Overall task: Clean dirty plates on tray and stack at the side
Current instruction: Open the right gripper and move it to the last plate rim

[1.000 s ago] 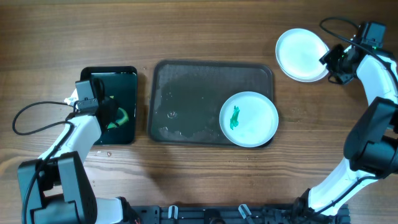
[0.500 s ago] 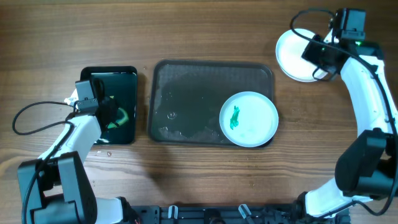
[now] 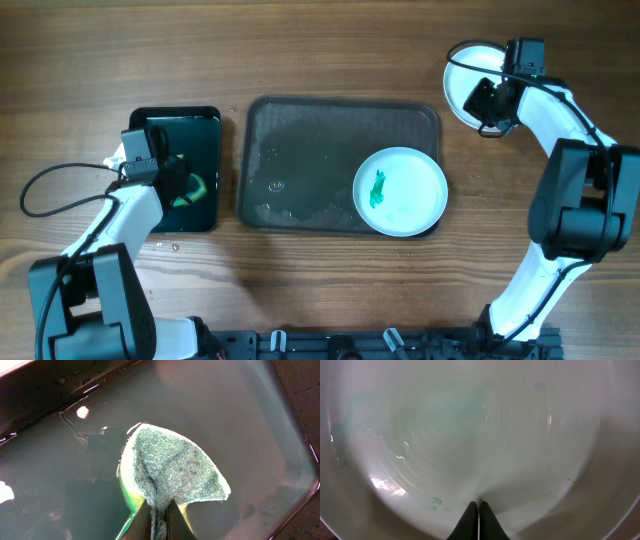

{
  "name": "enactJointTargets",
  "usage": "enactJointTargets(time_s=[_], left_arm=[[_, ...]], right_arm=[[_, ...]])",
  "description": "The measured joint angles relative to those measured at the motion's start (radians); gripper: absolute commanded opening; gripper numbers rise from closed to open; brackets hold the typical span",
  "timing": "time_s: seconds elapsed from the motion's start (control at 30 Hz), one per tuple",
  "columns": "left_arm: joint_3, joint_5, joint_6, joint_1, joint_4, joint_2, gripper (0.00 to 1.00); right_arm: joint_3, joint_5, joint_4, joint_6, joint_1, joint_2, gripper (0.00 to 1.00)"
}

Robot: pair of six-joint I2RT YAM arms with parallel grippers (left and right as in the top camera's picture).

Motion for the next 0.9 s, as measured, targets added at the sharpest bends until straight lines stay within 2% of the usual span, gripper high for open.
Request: enactJointTargets(time_s=[0.3,0.37,0.4,0.47,0.5,0.6,0.67,0.77,0.9], left_arm=[[0.000,0.000,0.000,0.000,0.000,0.000,0.04],[0.000,0.000,0.000,0.000,0.000,0.000,0.04],[0.000,0.000,0.000,0.000,0.000,0.000,0.04],[0.000,0.000,0.000,0.000,0.000,0.000,0.04],[0.000,0.000,0.000,0.000,0.000,0.000,0.04],[0.000,0.000,0.000,0.000,0.000,0.000,0.04],[0.000,0.000,0.000,0.000,-0.001,0.000,0.04],[0.000,0.000,0.000,0.000,-0.001,0.000,0.04],[0.000,0.000,0.000,0.000,0.000,0.000,0.04]], right_arm=[[0.000,0.123,-0.134,0.000,0.000,0.000,0.05],[0.000,0.141,-0.148,0.000,0.000,-0.008,0.17],[0.000,0.147,-0.157,0.003,0.000,-0.020,0.32],[-0.001,0.150,-0.170,0.006,0.000,-0.081,0.95],[-0.001,0.145,-0.175,0.005,0.000,-0.118,1.00],[0.000,0.050,-0.233,-0.032,0.000,-0.258,1.00],[0.005,-0.057,-0.337,-0.077,0.000,-0.314,1.00],[0.003,-0.160,-0.512,-0.126,0.002,-0.333,1.00],[-0.065,-0.197,-0.542,-0.159,0.029,-0.333,1.00]])
